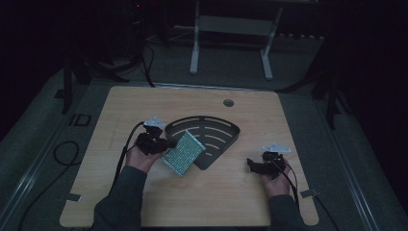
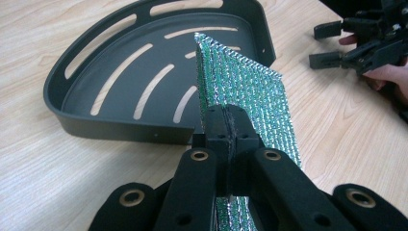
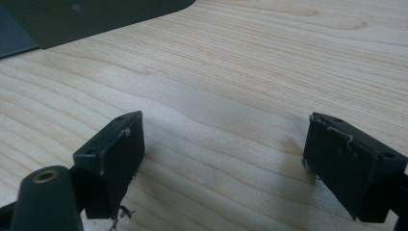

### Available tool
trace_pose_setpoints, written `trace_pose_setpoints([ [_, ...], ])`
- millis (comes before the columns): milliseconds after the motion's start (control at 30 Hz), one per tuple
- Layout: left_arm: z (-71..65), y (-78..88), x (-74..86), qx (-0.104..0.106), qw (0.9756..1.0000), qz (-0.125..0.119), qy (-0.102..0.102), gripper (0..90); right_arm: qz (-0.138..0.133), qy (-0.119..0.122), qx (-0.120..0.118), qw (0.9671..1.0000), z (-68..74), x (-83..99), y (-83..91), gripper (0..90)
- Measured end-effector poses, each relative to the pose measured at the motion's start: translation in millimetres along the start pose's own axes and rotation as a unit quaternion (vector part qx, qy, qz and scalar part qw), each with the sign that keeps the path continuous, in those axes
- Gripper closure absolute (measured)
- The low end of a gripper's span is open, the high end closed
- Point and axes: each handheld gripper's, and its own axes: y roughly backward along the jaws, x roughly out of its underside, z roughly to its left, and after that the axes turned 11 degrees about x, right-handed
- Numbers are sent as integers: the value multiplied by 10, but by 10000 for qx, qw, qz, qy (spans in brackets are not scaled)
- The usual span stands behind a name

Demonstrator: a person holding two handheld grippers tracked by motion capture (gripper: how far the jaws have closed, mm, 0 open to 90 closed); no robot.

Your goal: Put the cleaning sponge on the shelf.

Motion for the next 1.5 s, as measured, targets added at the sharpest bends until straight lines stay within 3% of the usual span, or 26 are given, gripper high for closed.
trace_pose_setpoints([
  [733, 38, -93, -274, 21, 9999, -133, -28, 900, -2, -2, -3, 10000, 0, 0, 0, 139],
  [867, 25, -121, -337, -1, 9999, -103, -136, 900, -1, -2, -1, 10000, 0, -1, -1, 138],
  [1500, -30, -426, -690, 16, 9993, -90, -362, 900, -1, -6, 2, 10000, 0, -1, -1, 138],
])
